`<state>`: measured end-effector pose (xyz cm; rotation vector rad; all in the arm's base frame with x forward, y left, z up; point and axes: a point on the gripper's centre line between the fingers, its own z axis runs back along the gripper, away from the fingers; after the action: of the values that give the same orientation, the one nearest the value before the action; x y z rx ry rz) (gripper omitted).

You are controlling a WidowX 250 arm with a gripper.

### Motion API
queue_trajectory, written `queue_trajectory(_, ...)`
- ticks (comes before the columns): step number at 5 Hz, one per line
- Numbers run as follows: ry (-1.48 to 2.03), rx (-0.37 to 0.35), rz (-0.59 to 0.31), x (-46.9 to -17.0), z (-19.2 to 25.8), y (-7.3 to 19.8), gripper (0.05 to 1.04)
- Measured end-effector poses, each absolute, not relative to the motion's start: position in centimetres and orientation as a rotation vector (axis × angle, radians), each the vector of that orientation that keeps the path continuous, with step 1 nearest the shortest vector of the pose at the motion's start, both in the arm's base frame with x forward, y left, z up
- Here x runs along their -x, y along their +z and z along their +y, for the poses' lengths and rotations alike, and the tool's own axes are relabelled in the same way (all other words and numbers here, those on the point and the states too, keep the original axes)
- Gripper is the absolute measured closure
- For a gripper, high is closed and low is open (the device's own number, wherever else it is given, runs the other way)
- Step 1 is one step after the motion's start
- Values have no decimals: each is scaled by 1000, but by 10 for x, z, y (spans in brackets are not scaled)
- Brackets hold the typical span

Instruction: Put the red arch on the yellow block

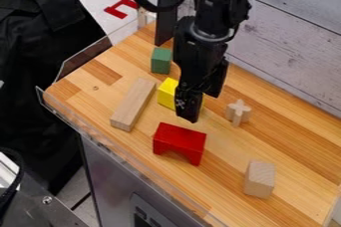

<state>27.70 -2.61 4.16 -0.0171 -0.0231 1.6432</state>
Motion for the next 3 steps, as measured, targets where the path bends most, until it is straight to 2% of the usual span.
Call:
queue_trajectory(2,1661,-22,11,-263,-25,27,85)
queue_trajectory(3,1680,-6,0,-260,-25,31,85)
